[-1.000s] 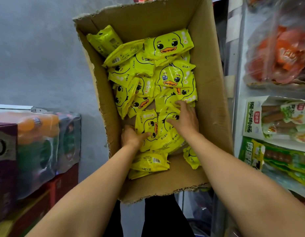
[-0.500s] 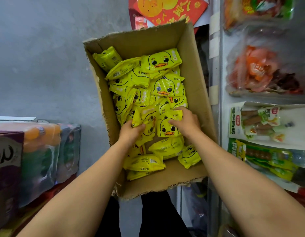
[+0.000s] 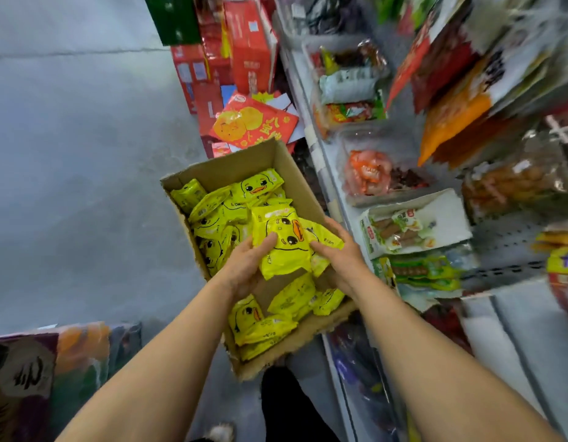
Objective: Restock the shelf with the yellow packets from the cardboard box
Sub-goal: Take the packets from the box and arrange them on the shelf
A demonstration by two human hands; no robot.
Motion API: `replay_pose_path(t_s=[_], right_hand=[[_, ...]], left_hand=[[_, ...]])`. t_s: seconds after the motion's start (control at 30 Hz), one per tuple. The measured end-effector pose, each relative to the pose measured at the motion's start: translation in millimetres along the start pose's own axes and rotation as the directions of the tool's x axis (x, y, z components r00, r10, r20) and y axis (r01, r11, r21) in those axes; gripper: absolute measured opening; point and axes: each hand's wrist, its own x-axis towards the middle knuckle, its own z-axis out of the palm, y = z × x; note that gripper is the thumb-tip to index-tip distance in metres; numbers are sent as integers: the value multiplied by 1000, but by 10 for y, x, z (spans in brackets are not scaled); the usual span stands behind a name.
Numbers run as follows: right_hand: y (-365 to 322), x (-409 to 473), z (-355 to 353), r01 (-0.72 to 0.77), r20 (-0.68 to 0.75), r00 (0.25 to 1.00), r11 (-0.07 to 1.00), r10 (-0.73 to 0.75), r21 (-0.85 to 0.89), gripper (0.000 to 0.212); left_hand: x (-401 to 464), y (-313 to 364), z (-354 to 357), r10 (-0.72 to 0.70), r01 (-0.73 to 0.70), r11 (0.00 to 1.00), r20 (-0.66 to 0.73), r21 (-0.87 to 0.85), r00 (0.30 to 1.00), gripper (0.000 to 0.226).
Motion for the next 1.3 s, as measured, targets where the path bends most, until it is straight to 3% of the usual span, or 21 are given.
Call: replay_pose_path(t_s=[0.2, 0.33, 0.4, 0.47, 0.53, 0.67, 0.73, 0.8, 0.9, 1.07, 1.17, 1.3], right_hand=[[-271, -1185, -252, 102, -177, 980, 993, -90, 63, 28], [-463, -2134, -396, 236, -300, 934, 964, -191, 121, 31], [-546, -2557, -485, 308, -361, 901, 941, -242, 138, 31], [-659, -2989, -570, 357, -401, 881, 908, -250, 219, 48], [-769, -3402, -656, 381, -410, 876, 884, -252, 270, 57], [-933, -4217, -883, 406, -384, 879, 865, -282, 294, 42], [-1003, -4614, -1028, 473, -414, 845, 835, -339, 280, 34], [-1064, -4999, -1191, 542, -469, 796, 796, -383, 270, 38], [-1063, -5525, -1507, 596, -566, 732, 759, -380, 261, 48], [-782, -6418, -2120, 640, -683, 664, 704, -304, 308, 33], [-502, -6940, -2594, 657, -765, 593, 701, -253, 278, 37], [-149, -7657, -3163, 693, -834, 505, 680, -222, 238, 36]], left_hand=[[-746, 116, 169, 68, -106, 979, 211, 174, 975, 47], [-1371, 213, 267, 78, -195, 936, 370, 292, 926, 49], [-1721, 295, 380, 69, -251, 903, 460, 348, 885, 36], [-2072, 374, 526, 28, -302, 858, 550, 415, 835, 34], [-2381, 438, 703, -25, -363, 800, 632, 477, 775, 43], [-2978, 514, 1122, -107, -469, 726, 756, 503, 646, 59], [-3268, 521, 1340, -148, -532, 672, 797, 515, 585, 85], [-3503, 482, 1544, -184, -585, 622, 824, 520, 536, 93], [-3844, 299, 1867, -223, -635, 588, 855, 502, 469, 88], [-4479, -256, 2535, -316, -696, 538, 879, 476, 357, 88], [-4843, -724, 3010, -354, -723, 501, 875, 476, 331, 88], [-5343, -1364, 3623, -385, -825, 338, 866, 453, 319, 39]])
